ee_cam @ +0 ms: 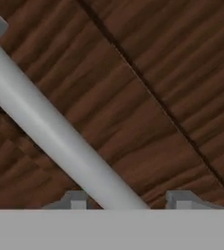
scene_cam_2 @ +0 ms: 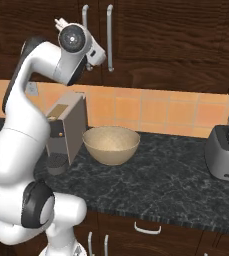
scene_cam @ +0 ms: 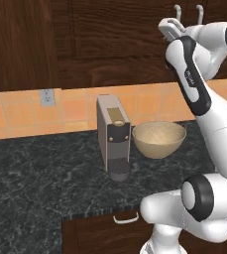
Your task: Open the cabinet, pick up the bread from the cabinet and place it in the basket. Then move the basket to the dining counter.
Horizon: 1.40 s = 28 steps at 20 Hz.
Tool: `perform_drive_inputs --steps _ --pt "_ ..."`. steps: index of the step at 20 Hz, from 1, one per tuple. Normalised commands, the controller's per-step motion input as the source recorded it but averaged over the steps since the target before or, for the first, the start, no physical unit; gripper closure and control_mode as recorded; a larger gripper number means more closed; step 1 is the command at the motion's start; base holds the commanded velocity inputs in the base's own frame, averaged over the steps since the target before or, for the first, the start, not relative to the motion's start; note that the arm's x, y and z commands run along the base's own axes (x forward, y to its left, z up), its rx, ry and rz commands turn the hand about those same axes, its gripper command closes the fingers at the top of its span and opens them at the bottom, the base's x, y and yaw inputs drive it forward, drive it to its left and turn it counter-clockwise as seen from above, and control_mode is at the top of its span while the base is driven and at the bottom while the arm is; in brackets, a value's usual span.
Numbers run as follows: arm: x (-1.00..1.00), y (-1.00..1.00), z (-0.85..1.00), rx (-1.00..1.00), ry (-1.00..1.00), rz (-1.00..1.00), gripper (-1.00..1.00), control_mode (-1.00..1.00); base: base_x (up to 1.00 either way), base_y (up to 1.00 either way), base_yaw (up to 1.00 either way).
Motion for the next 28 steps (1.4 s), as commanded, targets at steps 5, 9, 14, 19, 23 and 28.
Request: perform_drive_inputs --steps 5,9,14,19,23,28 --pt "-0.53 0.00 0.30 0.04 0.00 0.04 1.00 -1.00 0.00 0.00 0.00" --pt "-1.00 0.03 0.45 0.00 0.01 0.00 1.00 -1.00 0.00 0.00 0.00" --pt "-1.00 0.02 0.40 0.00 0.00 0.00 1.00 -1.00 0.00 0.00 0.00" --pt "-1.00 0.12 0.33 -0.01 0.00 0.00 1.00 -1.00 0.00 0.00 0.00" --pt "-1.00 0.33 0.23 -0.06 0.00 0.00 1.00 -1.00 0.00 0.00 0.00" --pt "-1.00 0.40 0.06 -0.11 0.07 0.00 1.00 -1.00 0.00 0.00 0.00"
